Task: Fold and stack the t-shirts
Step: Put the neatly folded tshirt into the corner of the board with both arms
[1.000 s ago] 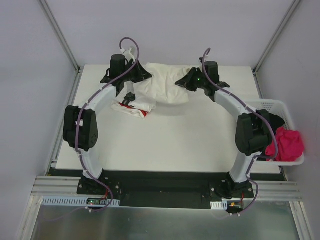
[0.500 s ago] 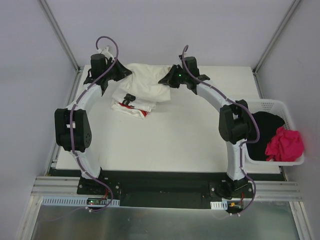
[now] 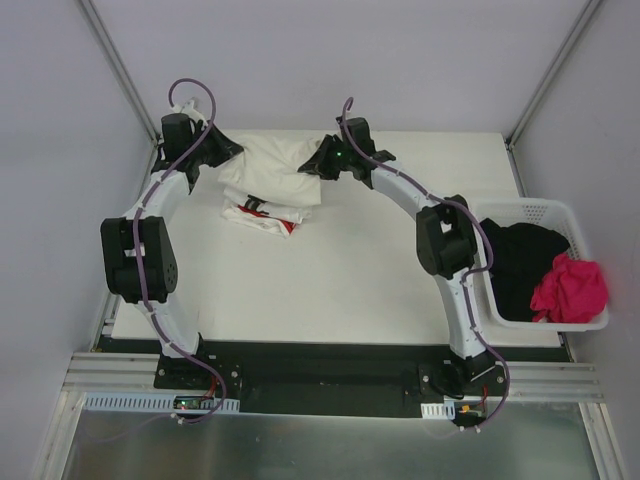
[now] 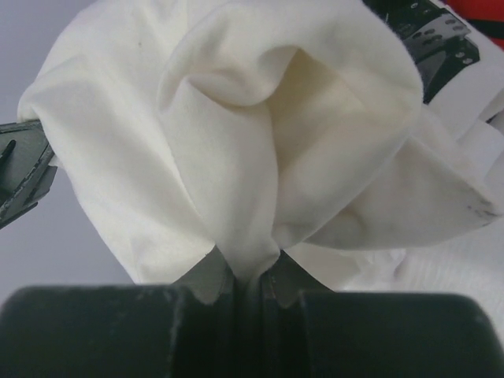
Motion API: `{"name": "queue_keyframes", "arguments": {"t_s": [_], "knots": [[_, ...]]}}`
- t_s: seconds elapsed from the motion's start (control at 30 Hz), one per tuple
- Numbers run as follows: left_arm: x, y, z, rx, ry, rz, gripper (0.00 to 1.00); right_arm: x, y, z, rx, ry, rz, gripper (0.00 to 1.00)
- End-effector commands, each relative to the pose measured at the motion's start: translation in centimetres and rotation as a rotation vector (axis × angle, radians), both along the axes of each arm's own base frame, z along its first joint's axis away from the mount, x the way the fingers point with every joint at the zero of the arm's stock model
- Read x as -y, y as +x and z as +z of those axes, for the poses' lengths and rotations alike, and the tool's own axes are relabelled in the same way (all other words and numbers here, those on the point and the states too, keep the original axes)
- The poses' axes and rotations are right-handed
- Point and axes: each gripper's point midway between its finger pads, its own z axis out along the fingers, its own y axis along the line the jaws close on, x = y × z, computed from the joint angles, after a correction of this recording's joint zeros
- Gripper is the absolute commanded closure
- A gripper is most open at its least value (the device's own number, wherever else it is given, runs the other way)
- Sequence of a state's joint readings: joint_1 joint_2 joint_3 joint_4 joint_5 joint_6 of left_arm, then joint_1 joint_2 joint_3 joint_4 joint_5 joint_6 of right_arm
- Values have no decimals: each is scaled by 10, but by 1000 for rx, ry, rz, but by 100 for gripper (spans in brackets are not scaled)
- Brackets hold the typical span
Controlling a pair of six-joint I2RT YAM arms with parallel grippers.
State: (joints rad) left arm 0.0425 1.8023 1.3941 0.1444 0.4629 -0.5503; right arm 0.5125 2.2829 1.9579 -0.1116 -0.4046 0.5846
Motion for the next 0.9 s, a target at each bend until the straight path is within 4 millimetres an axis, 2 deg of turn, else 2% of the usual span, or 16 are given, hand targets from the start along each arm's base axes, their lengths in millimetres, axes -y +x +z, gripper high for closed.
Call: {"name": "queue_keyframes", "arguments": {"t_s": [0.0,0.17,0.3,0.67,0.87], "knots": [[-23,19,30,119,4,39,100,-15,6,19,8,46,9,99],[-33,27,20,101,-11,48,100,-25,12,10,-16,60,12,99],[-40,32,2,71,-19,58,100,-26,15,3,-30,60,8,99],[-42,41,-51,-14,-62,52,100,-24,3,-19,-74,37,34,99],[-47,41,-64,-34,-58,57,100,-24,1,-25,-84,35,44,99]]}}
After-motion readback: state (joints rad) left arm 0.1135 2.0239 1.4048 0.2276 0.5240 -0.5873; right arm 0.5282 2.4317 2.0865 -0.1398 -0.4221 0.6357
